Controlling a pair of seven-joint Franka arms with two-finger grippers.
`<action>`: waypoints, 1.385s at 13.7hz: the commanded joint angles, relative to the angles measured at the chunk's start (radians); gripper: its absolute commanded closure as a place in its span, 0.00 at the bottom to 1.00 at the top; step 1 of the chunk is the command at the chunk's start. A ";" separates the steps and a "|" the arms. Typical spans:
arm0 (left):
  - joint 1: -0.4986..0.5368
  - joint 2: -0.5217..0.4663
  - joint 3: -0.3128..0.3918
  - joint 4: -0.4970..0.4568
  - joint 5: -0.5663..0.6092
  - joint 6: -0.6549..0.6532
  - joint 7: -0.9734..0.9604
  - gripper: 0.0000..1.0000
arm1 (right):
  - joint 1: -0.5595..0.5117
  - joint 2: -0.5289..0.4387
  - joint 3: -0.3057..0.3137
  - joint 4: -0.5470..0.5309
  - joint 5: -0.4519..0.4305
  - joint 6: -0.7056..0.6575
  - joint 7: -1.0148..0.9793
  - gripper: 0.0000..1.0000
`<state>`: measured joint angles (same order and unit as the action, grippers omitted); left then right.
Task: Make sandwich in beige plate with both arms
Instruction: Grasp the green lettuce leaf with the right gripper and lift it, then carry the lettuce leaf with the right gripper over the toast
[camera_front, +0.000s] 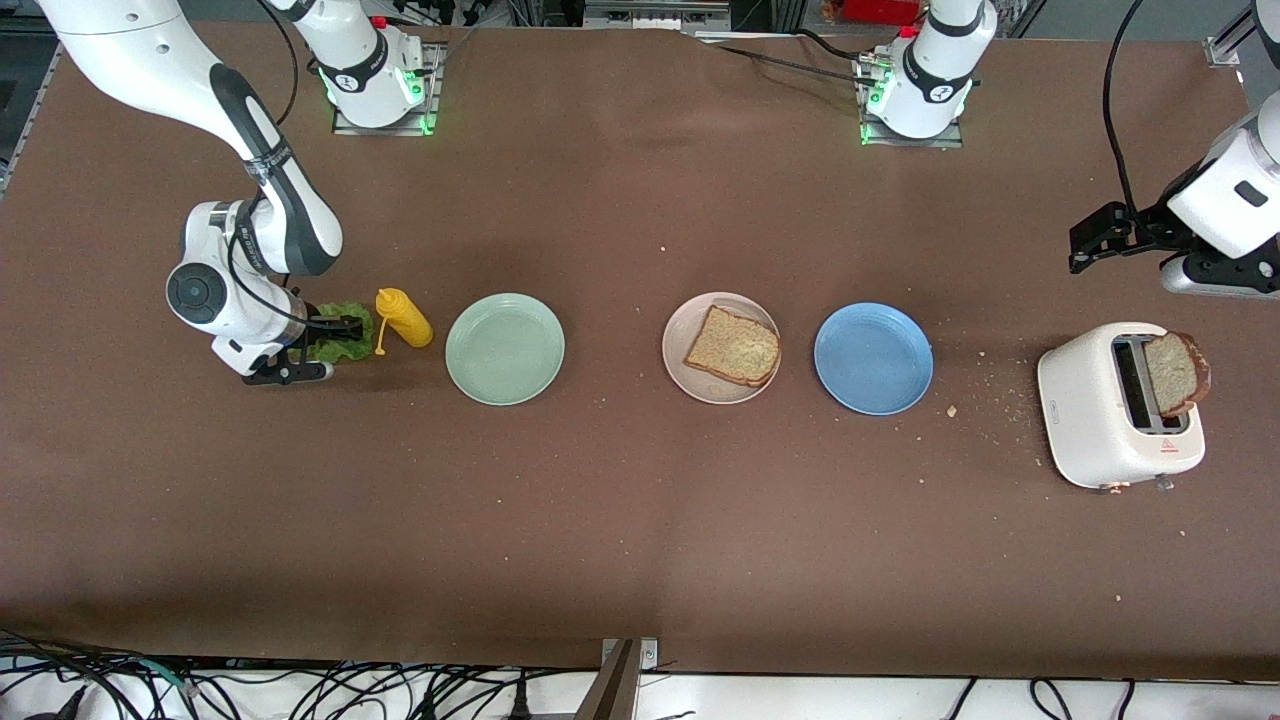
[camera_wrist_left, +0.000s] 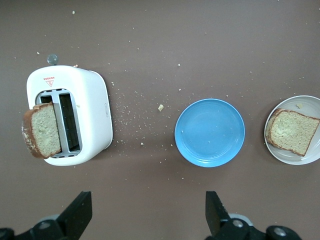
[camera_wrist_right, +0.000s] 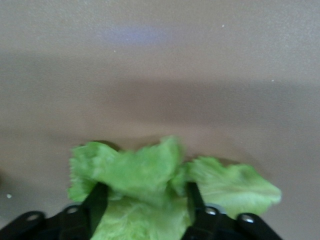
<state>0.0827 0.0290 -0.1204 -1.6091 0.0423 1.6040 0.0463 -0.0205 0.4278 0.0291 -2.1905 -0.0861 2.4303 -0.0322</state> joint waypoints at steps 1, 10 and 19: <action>0.008 -0.012 -0.001 0.002 -0.027 -0.001 0.006 0.00 | -0.003 0.020 -0.002 -0.018 -0.014 0.042 0.011 0.78; 0.008 -0.012 -0.001 0.002 -0.027 -0.001 0.006 0.00 | 0.030 -0.084 0.002 0.176 -0.021 -0.297 -0.075 1.00; 0.008 -0.012 -0.001 0.002 -0.027 -0.001 0.006 0.00 | 0.050 -0.202 0.266 0.486 -0.004 -0.700 -0.020 1.00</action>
<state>0.0827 0.0290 -0.1203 -1.6091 0.0423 1.6040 0.0463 0.0281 0.2334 0.2295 -1.7540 -0.0917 1.7828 -0.0855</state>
